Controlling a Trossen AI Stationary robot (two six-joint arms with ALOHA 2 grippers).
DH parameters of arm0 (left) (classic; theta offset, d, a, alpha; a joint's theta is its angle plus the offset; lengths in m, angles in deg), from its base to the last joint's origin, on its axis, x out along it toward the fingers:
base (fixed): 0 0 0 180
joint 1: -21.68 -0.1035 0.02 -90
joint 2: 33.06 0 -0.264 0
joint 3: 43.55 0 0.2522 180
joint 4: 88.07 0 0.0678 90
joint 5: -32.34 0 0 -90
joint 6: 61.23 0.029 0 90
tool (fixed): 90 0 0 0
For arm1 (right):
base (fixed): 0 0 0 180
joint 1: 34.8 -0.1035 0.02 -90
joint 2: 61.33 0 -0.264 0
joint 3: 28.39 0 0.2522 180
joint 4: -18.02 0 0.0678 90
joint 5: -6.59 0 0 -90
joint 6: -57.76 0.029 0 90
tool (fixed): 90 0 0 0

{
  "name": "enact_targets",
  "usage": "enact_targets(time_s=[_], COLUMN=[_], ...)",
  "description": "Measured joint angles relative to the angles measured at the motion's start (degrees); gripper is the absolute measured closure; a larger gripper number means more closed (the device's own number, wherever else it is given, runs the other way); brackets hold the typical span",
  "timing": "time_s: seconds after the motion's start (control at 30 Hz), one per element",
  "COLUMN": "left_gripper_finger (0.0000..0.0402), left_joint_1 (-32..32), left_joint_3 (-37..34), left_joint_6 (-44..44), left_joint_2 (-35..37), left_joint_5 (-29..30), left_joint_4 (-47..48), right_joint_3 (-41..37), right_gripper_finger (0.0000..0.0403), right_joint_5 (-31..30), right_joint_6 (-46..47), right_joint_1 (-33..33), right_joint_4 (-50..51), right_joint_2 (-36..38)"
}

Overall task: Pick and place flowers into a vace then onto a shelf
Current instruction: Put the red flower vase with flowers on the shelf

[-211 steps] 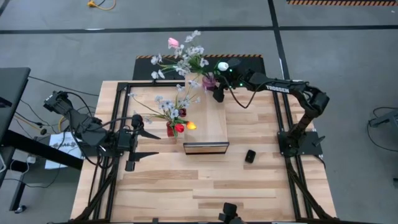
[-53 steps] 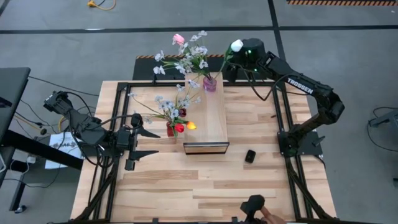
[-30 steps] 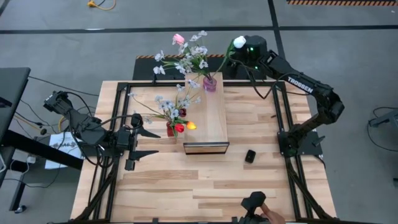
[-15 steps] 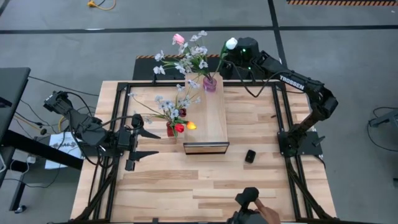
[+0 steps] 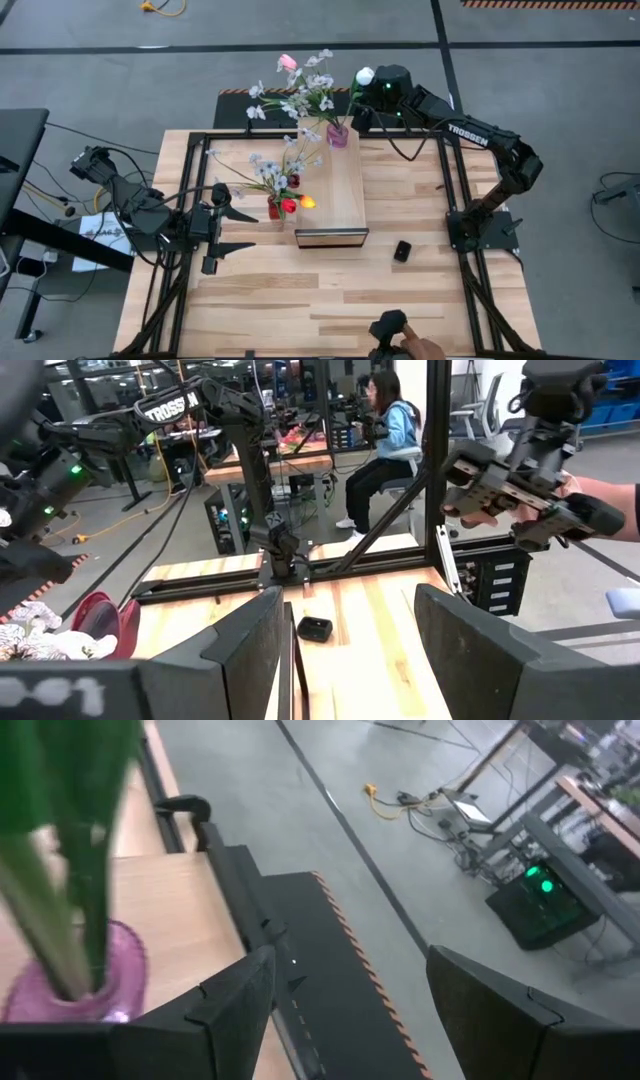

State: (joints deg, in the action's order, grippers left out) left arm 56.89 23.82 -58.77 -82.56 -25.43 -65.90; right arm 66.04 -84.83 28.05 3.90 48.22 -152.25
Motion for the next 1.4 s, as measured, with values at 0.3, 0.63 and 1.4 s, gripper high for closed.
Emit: enact_targets(time_s=[0.3,0.63,1.4], left_gripper_finger=[0.0184,0.0184,0.0184], left_joint_1=[0.0,-0.01,0.0], left_joint_3=[0.0,0.0,0.0], left_joint_6=[-0.09,-0.28,-0.81], left_joint_2=[0.0,0.0,0.0], left_joint_5=[0.02,0.02,0.02], left_joint_4=[1.04,1.18,1.18], right_joint_3=[0.04,0.04,0.07], right_gripper_finger=[0.0148,0.0147,0.0147], right_joint_5=[-1.35,-1.53,-3.21], right_joint_6=[-1.84,-1.82,-4.84], right_joint_1=[-2.53,-2.3,-0.68], right_joint_4=[1.14,6.34,7.64], right_joint_2=[0.04,0.04,0.04])
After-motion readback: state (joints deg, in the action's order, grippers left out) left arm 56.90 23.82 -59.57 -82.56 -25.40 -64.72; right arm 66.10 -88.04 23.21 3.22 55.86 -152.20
